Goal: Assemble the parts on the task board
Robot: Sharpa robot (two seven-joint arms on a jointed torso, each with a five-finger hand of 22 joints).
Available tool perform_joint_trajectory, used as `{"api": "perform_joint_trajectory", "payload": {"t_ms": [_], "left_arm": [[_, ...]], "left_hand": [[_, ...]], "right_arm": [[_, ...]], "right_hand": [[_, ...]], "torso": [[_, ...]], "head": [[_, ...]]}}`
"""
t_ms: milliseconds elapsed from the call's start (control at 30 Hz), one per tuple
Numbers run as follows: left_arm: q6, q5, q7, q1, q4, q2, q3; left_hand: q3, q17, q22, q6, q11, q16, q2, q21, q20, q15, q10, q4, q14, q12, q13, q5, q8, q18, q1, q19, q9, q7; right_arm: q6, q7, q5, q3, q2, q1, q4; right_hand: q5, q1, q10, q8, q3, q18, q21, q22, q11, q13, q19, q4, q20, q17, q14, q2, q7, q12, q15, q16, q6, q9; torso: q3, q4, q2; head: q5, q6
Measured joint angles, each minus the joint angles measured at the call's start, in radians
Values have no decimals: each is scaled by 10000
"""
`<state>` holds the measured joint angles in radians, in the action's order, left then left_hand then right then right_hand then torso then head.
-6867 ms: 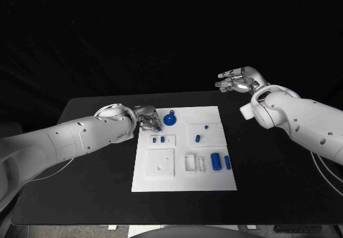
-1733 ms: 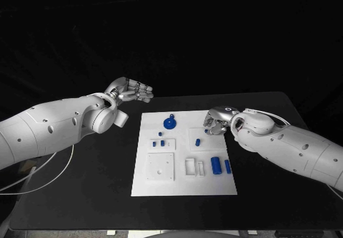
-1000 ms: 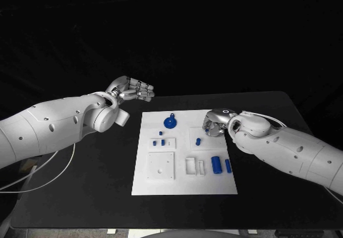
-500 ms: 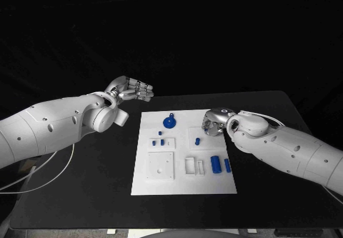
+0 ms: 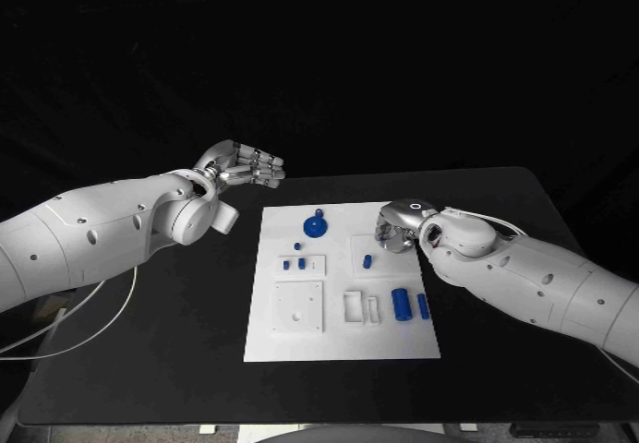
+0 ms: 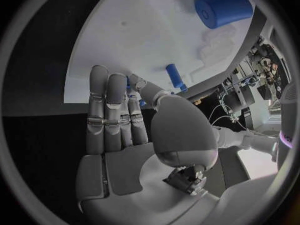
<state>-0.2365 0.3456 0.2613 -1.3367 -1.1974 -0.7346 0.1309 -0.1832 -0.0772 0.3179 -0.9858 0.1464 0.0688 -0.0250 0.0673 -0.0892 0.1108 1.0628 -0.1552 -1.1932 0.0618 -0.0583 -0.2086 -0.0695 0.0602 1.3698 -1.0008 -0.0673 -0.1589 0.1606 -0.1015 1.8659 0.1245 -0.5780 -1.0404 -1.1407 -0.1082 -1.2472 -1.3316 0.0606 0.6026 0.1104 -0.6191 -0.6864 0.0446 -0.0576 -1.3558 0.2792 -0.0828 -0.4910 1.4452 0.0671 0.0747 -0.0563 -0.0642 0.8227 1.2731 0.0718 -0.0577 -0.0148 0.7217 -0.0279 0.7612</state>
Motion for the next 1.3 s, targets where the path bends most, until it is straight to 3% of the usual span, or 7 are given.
{"api": "perform_joint_trajectory", "payload": {"t_ms": [500, 700, 833, 1000, 1300], "left_arm": [[2, -2, -21, 0, 114, 24, 0], [-3, -3, -25, 0, 182, 31, 0], [-5, -3, -27, 0, 214, 30, 0], [-6, -4, -30, 0, 264, 27, 0], [-7, -5, -35, -1, 292, 26, 0]], "left_hand": [[27, 0, -64, 53, 19, 0, 0, 0, 0, 0, -90, -27, 0, 0, 0, 0, 0, 7, 0, -72, 0, -53], [27, 0, -64, 53, 19, 0, 0, 0, 0, 0, -90, -27, 0, 0, 0, 0, 0, 7, 0, -72, 0, -53], [95, 1, -127, 89, 19, 0, 0, 0, 0, 0, -90, -16, 0, 0, 0, 0, 0, 7, 0, -72, 0, -17], [95, 1, -131, 89, 19, 0, 0, 0, 0, 0, -90, -15, 0, 0, 0, 0, 0, 8, 0, -72, 0, -17], [122, 1, -192, 89, 19, 0, 0, 0, 0, 0, -90, 11, 0, 0, 0, 0, 0, 9, 0, -72, 0, -17]], "right_arm": [[337, -203, 325, -43, -113, 91, -196], [444, -187, 295, 41, -156, 148, -238], [490, -174, 241, 217, -237, 164, -334], [600, -169, 111, 582, -380, 136, -534], [441, -171, -626, 1070, -686, 110, -1025]], "right_hand": [[308, -79, -3, -8, 204, -116, 0, -354, 3, -13, -4, -25, -66, -118, 1, 84, -11, -2, 0, 0, 84, -33], [385, -88, -38, -8, 212, -145, 44, -433, 37, -15, -4, -17, -65, -144, 3, 95, -12, -2, 1, 0, 85, -33], [386, -88, -70, -8, 229, -185, 58, -473, 69, -20, -3, -34, -64, -153, 6, 95, -12, -2, 3, 0, 85, -32], [432, -87, -70, -7, 240, -193, 58, -505, 69, -32, -3, -45, -64, -166, 6, 96, -12, 0, 3, 0, 86, -31], [422, -86, -70, -8, 182, -200, 183, -563, 69, -39, -3, -103, -63, -166, 20, 97, -12, 2, 18, 0, 85, -32]], "torso": [[2, -12, -6], [1, -12, -5], [-6, -18, -5], [-6, -46, -15], [-4, -66, -21]], "head": [[-26, 4], [-36, -10], [-48, -10], [-49, -23], [-69, -33]]}}
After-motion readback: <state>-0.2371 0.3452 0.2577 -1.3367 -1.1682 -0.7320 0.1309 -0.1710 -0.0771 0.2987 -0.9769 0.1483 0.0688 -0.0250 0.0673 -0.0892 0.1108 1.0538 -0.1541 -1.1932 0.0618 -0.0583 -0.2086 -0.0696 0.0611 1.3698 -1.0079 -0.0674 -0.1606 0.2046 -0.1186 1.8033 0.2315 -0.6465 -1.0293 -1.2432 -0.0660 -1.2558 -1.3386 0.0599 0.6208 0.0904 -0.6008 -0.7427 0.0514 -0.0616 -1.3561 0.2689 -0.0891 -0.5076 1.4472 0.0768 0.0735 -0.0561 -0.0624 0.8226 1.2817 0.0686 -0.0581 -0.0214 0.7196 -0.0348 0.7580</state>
